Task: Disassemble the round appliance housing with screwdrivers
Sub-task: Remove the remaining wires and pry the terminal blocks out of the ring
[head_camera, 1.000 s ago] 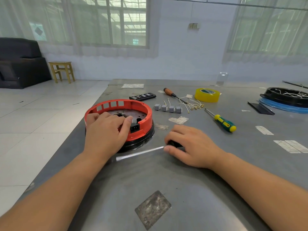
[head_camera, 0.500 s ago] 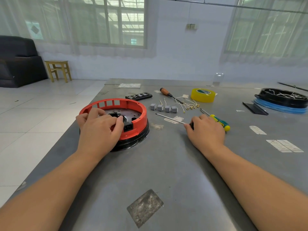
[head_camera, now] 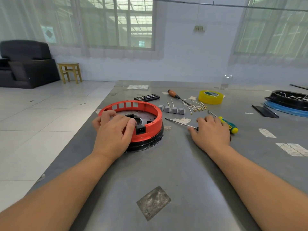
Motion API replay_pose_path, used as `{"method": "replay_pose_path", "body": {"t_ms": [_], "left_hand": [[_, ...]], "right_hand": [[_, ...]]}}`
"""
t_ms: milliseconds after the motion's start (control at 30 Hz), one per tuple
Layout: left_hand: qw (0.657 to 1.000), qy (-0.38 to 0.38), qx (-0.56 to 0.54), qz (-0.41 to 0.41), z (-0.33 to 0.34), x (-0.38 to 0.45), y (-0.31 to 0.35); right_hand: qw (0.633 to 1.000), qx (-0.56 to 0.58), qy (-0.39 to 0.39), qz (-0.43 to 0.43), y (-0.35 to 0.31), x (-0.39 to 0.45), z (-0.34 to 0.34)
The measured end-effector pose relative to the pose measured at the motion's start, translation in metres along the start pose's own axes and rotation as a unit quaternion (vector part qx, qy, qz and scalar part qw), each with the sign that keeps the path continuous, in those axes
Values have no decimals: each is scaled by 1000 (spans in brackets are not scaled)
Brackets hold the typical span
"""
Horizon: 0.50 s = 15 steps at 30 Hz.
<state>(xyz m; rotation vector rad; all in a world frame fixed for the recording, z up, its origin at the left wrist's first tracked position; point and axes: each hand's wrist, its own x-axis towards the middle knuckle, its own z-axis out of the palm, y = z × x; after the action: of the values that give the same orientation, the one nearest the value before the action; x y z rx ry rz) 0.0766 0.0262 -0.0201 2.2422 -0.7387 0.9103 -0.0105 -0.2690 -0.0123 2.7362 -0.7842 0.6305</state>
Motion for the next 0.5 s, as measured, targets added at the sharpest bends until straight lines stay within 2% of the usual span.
{"method": "replay_pose_path", "body": {"t_ms": [100, 167, 333, 400, 500], "left_hand": [[999, -30, -9, -13, -6, -3, -4], [999, -30, -28, -31, -9, -4, -10], [987, -18, -129, -99, -13, 2, -16], [984, -9, -148, -95, -16, 3, -20], [983, 10, -160, -94, -18, 4, -30]], "right_hand": [[993, 60, 83, -66, -16, -8, -11], [975, 131, 135, -122, -38, -17, -23], [917, 269, 186, -227, -117, -34, -57], [918, 251, 170, -255, -150, -34, -69], [937, 220, 31, -269, -184, -23, -77]]}}
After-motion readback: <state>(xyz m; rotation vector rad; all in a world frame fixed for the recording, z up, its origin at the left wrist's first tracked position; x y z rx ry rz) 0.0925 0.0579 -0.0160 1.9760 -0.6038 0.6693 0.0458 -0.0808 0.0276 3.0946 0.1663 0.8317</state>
